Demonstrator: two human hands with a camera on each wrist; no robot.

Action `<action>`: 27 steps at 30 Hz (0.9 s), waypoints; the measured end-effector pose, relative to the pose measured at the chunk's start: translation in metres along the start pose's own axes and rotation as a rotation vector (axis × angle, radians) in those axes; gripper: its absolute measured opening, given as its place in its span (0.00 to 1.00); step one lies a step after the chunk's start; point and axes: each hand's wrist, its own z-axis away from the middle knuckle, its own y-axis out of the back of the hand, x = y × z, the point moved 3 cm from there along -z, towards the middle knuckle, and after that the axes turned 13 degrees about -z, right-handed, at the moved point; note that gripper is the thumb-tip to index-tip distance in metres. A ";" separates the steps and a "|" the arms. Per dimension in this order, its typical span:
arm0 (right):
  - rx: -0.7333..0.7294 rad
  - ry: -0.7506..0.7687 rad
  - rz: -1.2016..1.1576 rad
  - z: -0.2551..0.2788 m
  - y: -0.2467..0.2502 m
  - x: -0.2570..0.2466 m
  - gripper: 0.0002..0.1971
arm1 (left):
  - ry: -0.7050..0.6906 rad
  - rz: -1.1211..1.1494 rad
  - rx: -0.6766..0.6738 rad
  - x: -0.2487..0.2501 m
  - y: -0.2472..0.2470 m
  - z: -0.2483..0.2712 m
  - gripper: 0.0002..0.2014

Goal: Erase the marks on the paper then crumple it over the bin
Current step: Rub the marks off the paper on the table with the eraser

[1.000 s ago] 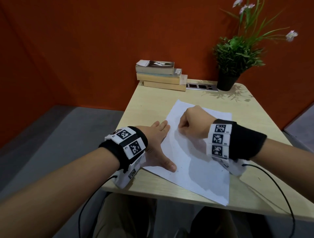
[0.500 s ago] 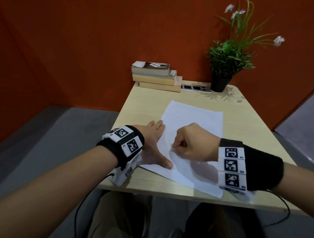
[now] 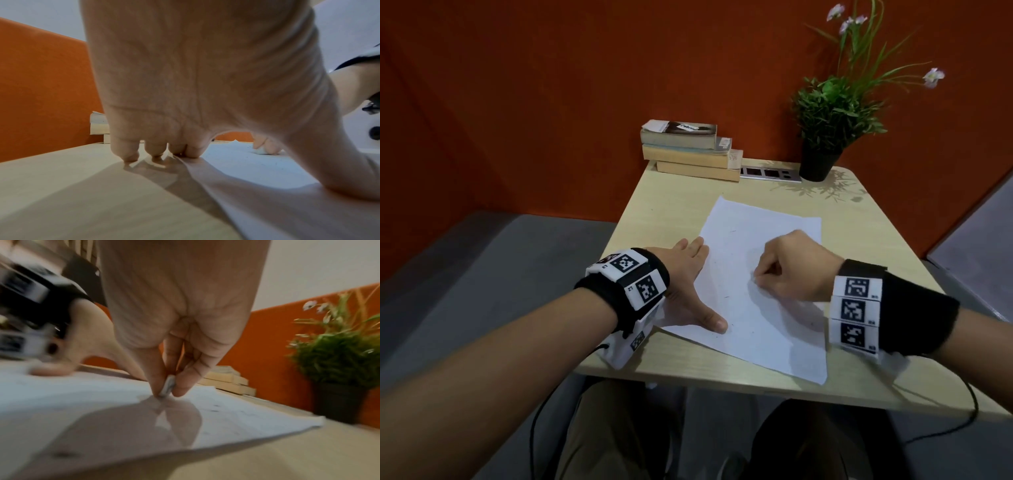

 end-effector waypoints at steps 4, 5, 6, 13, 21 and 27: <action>0.002 0.070 -0.005 0.011 -0.009 -0.010 0.06 | 0.007 0.003 -0.001 0.001 0.000 -0.001 0.76; -0.049 0.102 -0.027 0.020 -0.016 -0.019 0.06 | 0.010 0.003 -0.003 0.001 0.000 -0.001 0.76; -0.101 0.118 -0.043 0.027 -0.020 -0.026 0.06 | 0.010 0.001 -0.004 0.001 0.000 -0.001 0.75; 0.038 -0.045 0.003 0.006 0.013 0.021 0.05 | 0.003 -0.017 -0.003 0.001 -0.001 0.001 0.76; -0.079 0.108 -0.073 0.031 -0.017 -0.014 0.06 | 0.001 -0.012 0.003 0.001 -0.001 0.000 0.76; 0.080 -0.056 -0.006 0.010 0.014 0.024 0.04 | 0.009 -0.002 -0.001 0.003 0.000 0.000 0.75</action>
